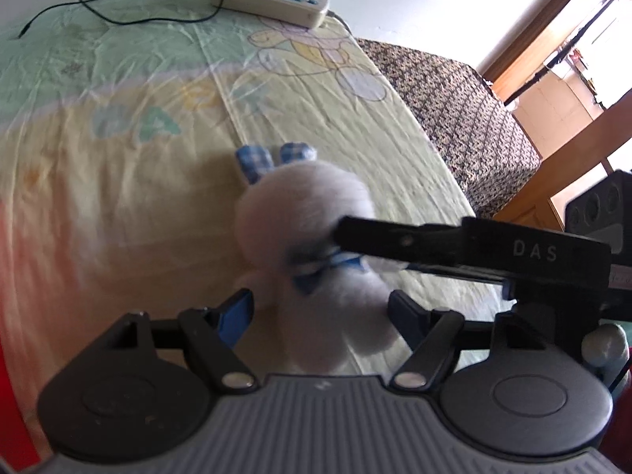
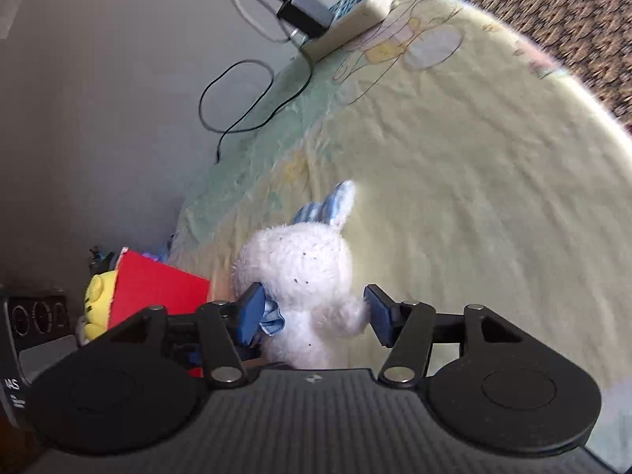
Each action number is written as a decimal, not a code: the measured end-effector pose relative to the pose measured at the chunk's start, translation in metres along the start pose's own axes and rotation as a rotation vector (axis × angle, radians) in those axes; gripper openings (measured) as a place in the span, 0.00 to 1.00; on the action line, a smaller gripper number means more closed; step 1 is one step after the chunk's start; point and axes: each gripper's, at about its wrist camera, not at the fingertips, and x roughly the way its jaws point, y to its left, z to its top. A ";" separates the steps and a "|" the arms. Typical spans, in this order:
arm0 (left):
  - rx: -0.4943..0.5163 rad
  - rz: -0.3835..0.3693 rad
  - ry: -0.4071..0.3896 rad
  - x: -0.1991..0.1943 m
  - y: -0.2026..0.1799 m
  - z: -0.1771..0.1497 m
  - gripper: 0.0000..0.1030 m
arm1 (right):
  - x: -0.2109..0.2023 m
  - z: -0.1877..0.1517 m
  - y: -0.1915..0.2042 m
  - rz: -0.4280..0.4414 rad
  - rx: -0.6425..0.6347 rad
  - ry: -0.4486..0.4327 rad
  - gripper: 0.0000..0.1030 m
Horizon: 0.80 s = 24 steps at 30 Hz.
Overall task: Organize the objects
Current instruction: 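Grasp the white bunny plush's head with the right tool, then lift and carry the white bunny plush with the right tool to the red box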
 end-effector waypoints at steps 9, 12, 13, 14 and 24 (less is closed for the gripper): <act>0.045 0.007 -0.002 -0.002 -0.011 -0.002 0.70 | 0.000 -0.010 0.015 0.040 -0.001 0.045 0.43; 0.043 -0.010 -0.019 -0.014 -0.011 -0.008 0.70 | -0.007 -0.017 0.024 0.055 -0.001 0.043 0.42; 0.042 -0.017 -0.027 -0.020 -0.011 -0.012 0.70 | -0.011 -0.019 0.028 0.057 -0.010 0.040 0.42; 0.043 -0.020 -0.034 -0.025 -0.012 -0.015 0.70 | -0.014 -0.022 0.032 0.059 -0.019 0.036 0.42; 0.063 -0.029 -0.153 -0.084 -0.012 -0.050 0.70 | -0.034 -0.052 0.083 0.086 -0.142 -0.032 0.42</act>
